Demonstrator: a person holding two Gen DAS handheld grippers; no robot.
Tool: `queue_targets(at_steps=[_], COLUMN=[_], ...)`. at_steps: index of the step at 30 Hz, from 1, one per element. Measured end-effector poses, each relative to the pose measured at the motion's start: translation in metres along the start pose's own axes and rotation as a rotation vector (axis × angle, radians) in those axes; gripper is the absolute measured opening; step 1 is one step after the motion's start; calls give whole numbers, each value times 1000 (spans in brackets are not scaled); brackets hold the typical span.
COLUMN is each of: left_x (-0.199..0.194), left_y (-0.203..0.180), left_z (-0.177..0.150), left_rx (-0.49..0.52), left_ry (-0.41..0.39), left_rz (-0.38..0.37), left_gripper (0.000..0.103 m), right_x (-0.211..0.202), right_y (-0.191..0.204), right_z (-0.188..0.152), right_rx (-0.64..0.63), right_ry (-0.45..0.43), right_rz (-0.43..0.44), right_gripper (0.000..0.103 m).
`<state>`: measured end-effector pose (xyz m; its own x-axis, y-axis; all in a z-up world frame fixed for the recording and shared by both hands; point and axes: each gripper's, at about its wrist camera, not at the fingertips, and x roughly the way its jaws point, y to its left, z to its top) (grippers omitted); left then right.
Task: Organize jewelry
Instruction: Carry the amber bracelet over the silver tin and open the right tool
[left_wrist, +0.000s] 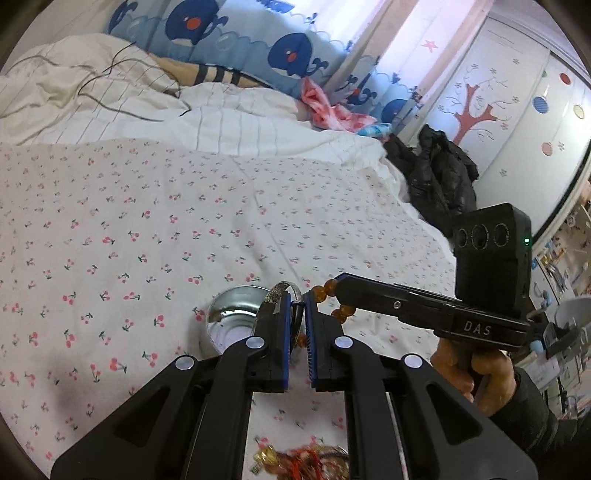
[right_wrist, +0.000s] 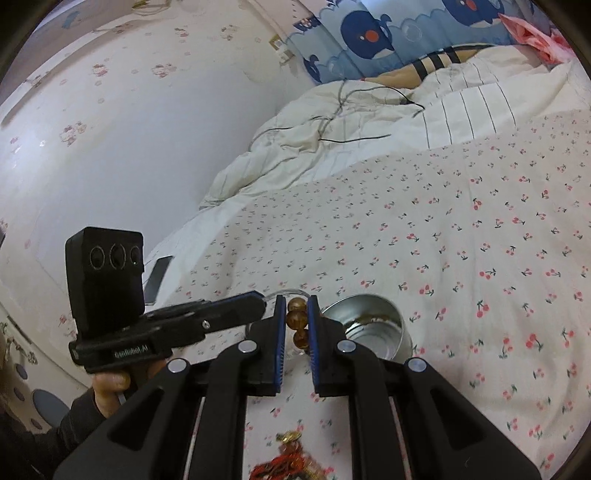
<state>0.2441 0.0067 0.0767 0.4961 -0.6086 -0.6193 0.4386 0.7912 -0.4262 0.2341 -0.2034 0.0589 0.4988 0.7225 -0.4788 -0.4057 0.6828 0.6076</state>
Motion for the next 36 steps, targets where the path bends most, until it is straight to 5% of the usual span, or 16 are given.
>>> queue_targets(at_steps=[6, 10, 20, 21, 22, 25, 32, 36], left_x=[44, 39, -7, -10, -13, -18, -27, -36], left_y=[10, 12, 34, 36, 37, 39, 32, 17], left_z=[-5, -6, -17, -19, -20, -25, -33, -52], left_rx=[4, 1, -111, -118, -122, -129, -111, -52], left_ry=[110, 63, -32, -38, -43, -50, -44, -14], left_rz=[83, 125, 100, 97, 99, 89, 81, 93], left_gripper=[12, 54, 64, 65, 65, 65, 66, 69], right_x=[31, 31, 46, 50, 56, 57, 24, -2], right_y=[-27, -36, -14, -13, -12, -9, -17, -1], right_z=[-8, -10, -14, -15, -16, -17, -8, -21], right_rx=[10, 26, -33, -43, -55, -54, 16, -53], right_ry=[83, 83, 110, 143, 188, 192, 79, 88], right_rz=[-128, -121, -85, -90, -82, -81, -81, -142], right_gripper=[12, 12, 13, 18, 37, 51, 56, 56])
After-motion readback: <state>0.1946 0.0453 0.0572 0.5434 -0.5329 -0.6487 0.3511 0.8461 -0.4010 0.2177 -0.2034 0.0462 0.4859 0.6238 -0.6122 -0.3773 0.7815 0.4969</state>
